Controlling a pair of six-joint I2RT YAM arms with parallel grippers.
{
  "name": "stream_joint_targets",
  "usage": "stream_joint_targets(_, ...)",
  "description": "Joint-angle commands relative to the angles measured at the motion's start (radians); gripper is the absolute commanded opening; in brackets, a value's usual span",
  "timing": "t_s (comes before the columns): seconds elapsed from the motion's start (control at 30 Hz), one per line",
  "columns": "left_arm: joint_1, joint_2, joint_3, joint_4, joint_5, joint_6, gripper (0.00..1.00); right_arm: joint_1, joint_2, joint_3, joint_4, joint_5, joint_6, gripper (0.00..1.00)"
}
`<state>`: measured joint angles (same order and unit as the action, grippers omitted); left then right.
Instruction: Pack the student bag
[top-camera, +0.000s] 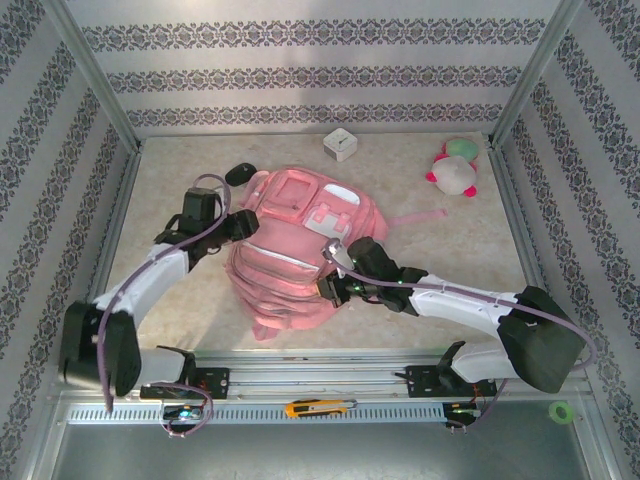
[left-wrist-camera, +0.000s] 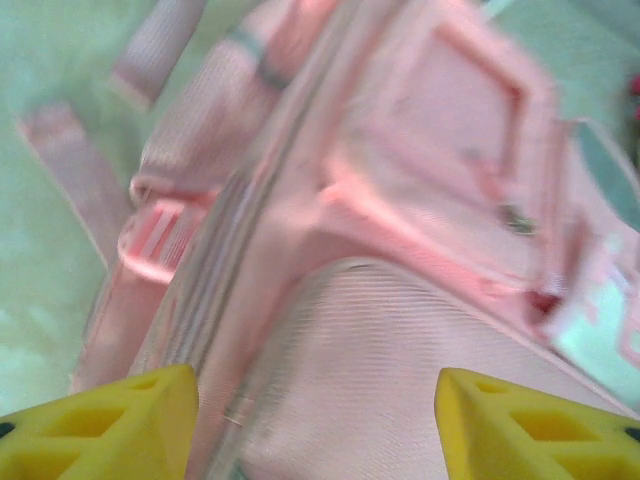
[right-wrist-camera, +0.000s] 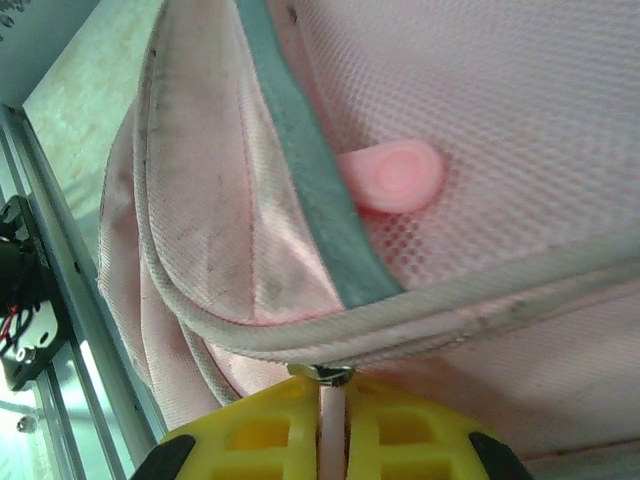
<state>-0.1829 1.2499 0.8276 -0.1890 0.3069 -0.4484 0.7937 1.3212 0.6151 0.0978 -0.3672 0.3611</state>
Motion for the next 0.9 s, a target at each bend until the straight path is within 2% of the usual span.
stream_joint_targets(0.0, -0.019, -0.168, -0.005, -0.076, 0.037, 0.412, 0.63, -0.029, -0.022, -0.014, 0.049, -0.030, -0.008, 0.00)
stream_joint_targets(0.1, -0.056, -0.298, -0.056, -0.128, 0.139, 0.749, 0.64, -0.045, -0.027, -0.015, 0.049, -0.059, -0.019, 0.00)
stream_joint_targets(0.2, -0.135, -0.364, -0.059, -0.275, 0.256, 1.089, 0.67, -0.056, -0.032, -0.015, 0.054, -0.068, -0.021, 0.00)
stream_joint_targets(0.23, -0.174, -0.363, -0.059, -0.320, 0.261, 1.192, 0.67, -0.058, -0.034, -0.015, 0.056, -0.069, -0.022, 0.00)
stream_joint_targets(0.3, -0.278, -0.344, -0.074, -0.327, 0.183, 1.325, 0.67, -0.061, -0.034, -0.013, 0.056, -0.073, -0.022, 0.00)
stream_joint_targets(0.4, -0.380, -0.265, -0.092, -0.237, 0.119, 1.374, 0.69, -0.063, -0.030, -0.011, 0.056, -0.075, -0.022, 0.00)
stream_joint_targets(0.6, -0.487, -0.069, -0.066, -0.026, 0.103, 1.316, 0.67, -0.065, -0.030, -0.015, 0.059, -0.079, -0.014, 0.00)
stream_joint_targets(0.7, -0.539, 0.025, -0.041, 0.024, 0.013, 1.320, 0.64, -0.068, -0.037, -0.015, 0.060, -0.085, -0.011, 0.00)
stream_joint_targets(0.77, -0.550, 0.057, -0.036, 0.054, -0.034, 1.310, 0.52, -0.071, -0.043, -0.017, 0.059, -0.089, -0.011, 0.00)
stream_joint_targets(0.83, -0.550, 0.057, -0.044, 0.077, -0.058, 1.290, 0.27, -0.090, -0.054, -0.026, 0.057, -0.095, 0.000, 0.00)
stream_joint_targets(0.87, -0.550, 0.044, -0.054, 0.079, -0.063, 1.294, 0.18, -0.113, -0.061, -0.036, 0.060, -0.102, 0.014, 0.00)
